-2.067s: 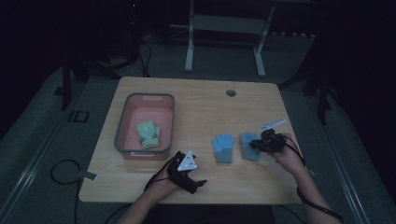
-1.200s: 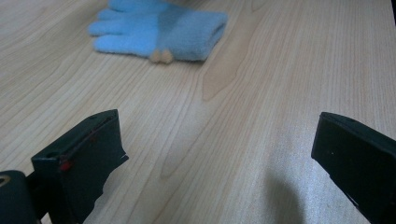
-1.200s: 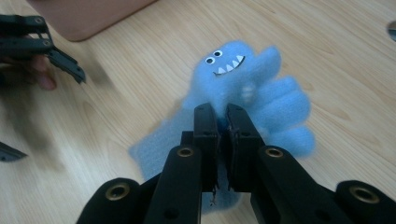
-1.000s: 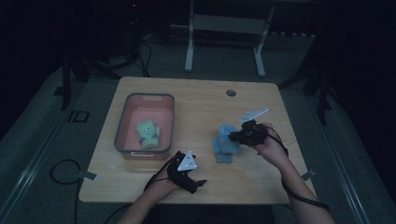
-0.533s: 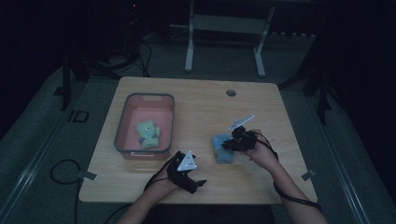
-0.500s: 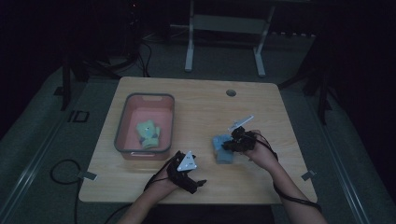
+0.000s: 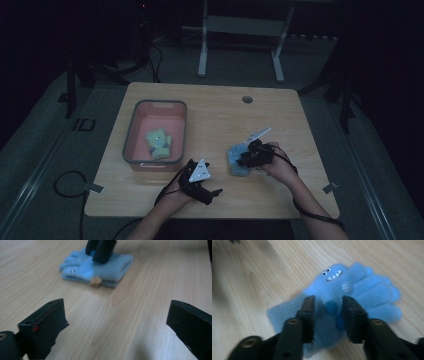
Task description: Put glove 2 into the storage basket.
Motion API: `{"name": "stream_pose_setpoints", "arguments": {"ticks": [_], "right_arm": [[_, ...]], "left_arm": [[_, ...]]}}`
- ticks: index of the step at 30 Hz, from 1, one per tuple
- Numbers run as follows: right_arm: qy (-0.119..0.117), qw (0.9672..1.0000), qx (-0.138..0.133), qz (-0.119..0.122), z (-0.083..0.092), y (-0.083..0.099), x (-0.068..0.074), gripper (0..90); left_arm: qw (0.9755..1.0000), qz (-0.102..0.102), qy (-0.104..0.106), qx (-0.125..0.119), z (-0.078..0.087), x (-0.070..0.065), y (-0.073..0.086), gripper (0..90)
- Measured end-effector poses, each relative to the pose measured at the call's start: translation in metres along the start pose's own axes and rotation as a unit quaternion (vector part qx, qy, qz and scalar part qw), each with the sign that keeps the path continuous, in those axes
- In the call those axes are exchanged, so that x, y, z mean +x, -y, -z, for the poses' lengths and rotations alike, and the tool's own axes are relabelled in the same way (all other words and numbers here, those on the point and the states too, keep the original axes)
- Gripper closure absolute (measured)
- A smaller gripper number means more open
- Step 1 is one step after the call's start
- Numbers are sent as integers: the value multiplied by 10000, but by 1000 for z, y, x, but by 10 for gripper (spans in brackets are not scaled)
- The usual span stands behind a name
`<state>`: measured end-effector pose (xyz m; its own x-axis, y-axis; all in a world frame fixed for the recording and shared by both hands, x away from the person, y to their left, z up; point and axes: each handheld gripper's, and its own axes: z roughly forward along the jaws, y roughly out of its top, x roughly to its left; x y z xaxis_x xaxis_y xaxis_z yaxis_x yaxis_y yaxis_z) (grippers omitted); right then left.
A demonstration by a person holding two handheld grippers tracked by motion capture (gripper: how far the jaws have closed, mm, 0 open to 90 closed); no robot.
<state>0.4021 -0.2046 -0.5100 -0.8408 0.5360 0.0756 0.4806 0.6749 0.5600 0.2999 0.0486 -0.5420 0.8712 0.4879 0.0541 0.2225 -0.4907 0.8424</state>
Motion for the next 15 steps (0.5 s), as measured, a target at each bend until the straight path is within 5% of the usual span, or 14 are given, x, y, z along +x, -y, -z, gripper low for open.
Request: {"name": "stream_pose_setpoints", "arguments": {"ticks": [9, 13, 15], "right_arm": [[-270, 9972, -611, -332, 26, 17, -15, 155], [-196, 9944, -930, -473, 33, 26, -25, 159], [-235, 9922, -1078, -578, 37, 29, -29, 190]], "left_arm": [[9993, -14, 251, 280, -8, -5, -17, 47], [9992, -10, 318, 244, -14, -4, -24, 70], [9993, -185, 272, 171, -17, -6, -27, 103]]}}
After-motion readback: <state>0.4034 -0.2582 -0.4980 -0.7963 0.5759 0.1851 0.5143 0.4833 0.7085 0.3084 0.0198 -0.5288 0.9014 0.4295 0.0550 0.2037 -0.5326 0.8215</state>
